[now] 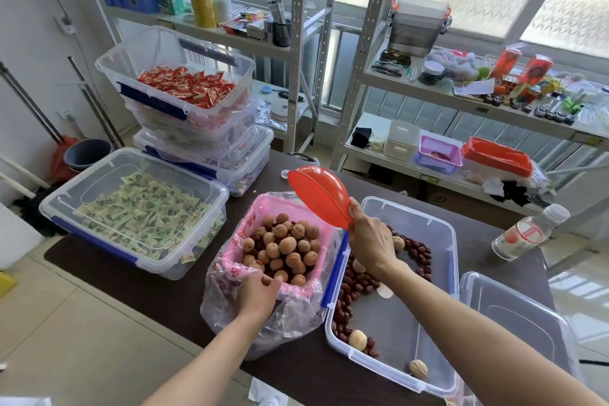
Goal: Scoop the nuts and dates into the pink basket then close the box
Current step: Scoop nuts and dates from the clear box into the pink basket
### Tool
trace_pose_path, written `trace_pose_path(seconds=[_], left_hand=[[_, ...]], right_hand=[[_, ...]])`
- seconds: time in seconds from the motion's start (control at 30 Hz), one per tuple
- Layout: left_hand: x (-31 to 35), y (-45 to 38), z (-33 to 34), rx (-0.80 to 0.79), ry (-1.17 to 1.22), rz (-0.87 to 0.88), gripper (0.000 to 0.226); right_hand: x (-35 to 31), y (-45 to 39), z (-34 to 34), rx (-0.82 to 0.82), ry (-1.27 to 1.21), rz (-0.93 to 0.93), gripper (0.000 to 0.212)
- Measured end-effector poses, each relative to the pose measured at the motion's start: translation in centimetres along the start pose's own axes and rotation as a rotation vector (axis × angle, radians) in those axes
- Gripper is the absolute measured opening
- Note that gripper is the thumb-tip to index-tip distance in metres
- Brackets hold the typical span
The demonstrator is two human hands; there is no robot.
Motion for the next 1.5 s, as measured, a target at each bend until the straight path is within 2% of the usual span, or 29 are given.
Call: trace_pose_path(seconds=[0.2,0.4,0.6,0.8,0.93,1.23,1.37,1.5], left_hand=[[3.0,3.1,3.3,-0.197,0.112,0.067,0.021],[4.1,4.5,6.3,-0.313,0.044,0.138,0.012],[3.0,4.7,8.1,-0.276,-0.149,0.154,0.031],[2.8,5.0,8.4,-0.243,-0.2,0.144,0.029],[2.7,4.9,8.5,-0.228,-0.181,0.141,0.025],[1.6,3.8,8.7,-0.286,-0.056,0.04,0.029],[1.3,3.3,8.7,-0.313,-0.04,0.036,0.032],[1.0,3.0,8.7,-0.332,-0.031,0.035,0.032]], right_hand=[[4.2,0.9,-0.9,0.093,-0.098,0.135,0.057],[10.2,3.1,-0.9,0.077,-0.073,0.321,0.061],[14.6,6.1,-0.2,-0.005,0.055,0.44,0.065],[16.2,7.1,2.4,-0.153,0.236,0.45,0.067],[16.0,6.3,3.6,-0.173,0.265,0.463,0.061],[15.9,6.0,5.0,-0.195,0.355,0.43,0.069],[14.9,5.0,5.6,-0.22,0.327,0.38,0.071],[13.3,3.7,5.8,-0.258,0.228,0.412,0.066]])
Point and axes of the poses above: each hand's wrist, its own y-axis away from the middle knuckle, its own z-axis out of the palm, x = y × z, the point moved 2 cm from there along -y, towards the middle knuckle, and after that the axes turned 14 degrees about y, right-handed, at the moved point
